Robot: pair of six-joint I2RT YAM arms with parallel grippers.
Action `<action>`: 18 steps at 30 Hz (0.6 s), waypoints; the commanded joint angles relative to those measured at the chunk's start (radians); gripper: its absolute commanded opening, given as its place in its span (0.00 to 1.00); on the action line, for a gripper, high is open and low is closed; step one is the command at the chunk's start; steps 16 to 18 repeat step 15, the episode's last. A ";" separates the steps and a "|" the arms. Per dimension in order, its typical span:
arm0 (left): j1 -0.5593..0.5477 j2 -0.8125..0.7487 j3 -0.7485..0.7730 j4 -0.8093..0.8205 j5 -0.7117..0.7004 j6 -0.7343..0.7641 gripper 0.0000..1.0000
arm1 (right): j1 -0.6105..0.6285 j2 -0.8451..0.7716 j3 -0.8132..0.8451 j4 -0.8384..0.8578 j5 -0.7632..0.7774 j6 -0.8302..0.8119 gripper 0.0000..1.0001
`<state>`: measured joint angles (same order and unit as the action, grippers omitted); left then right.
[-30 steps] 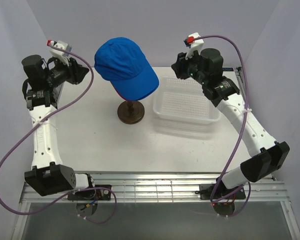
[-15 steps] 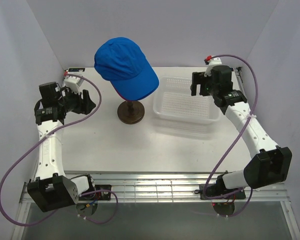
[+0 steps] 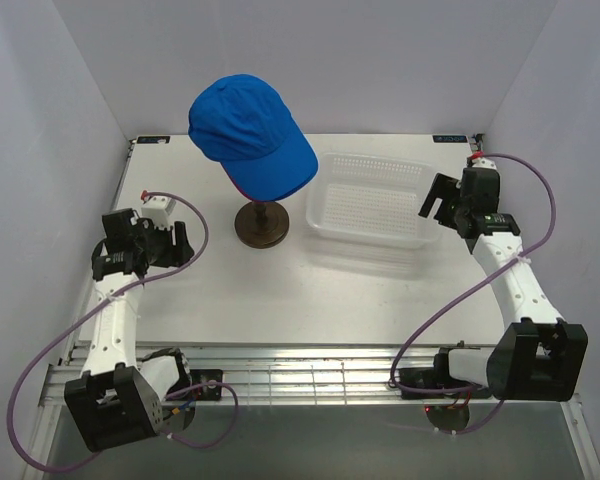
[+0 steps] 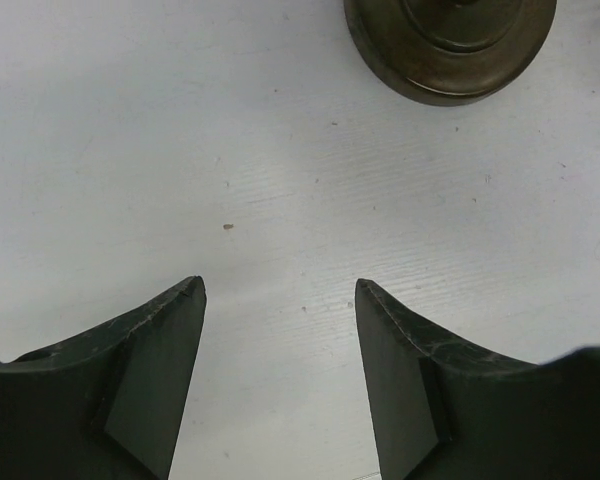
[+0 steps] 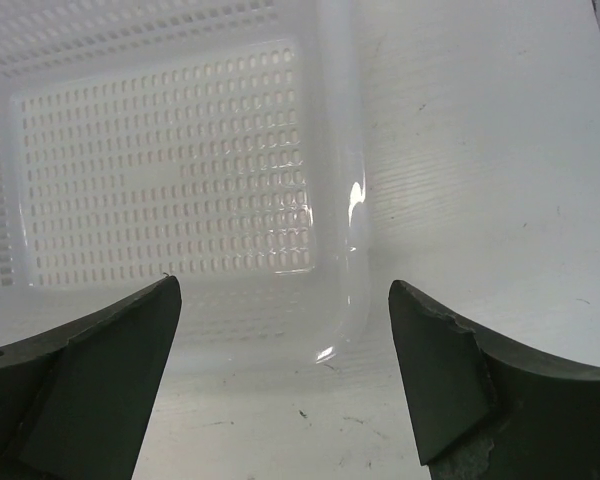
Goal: Stack the hats
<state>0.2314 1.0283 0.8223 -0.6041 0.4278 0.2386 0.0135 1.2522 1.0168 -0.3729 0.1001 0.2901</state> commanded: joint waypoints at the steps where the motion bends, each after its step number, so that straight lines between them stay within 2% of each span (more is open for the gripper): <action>1: 0.006 -0.068 -0.040 0.069 -0.020 -0.013 0.73 | 0.000 -0.057 -0.032 0.014 0.105 0.067 0.89; 18: 0.025 -0.109 -0.091 0.079 0.020 -0.022 0.73 | 0.000 -0.112 -0.079 0.038 0.139 0.089 0.89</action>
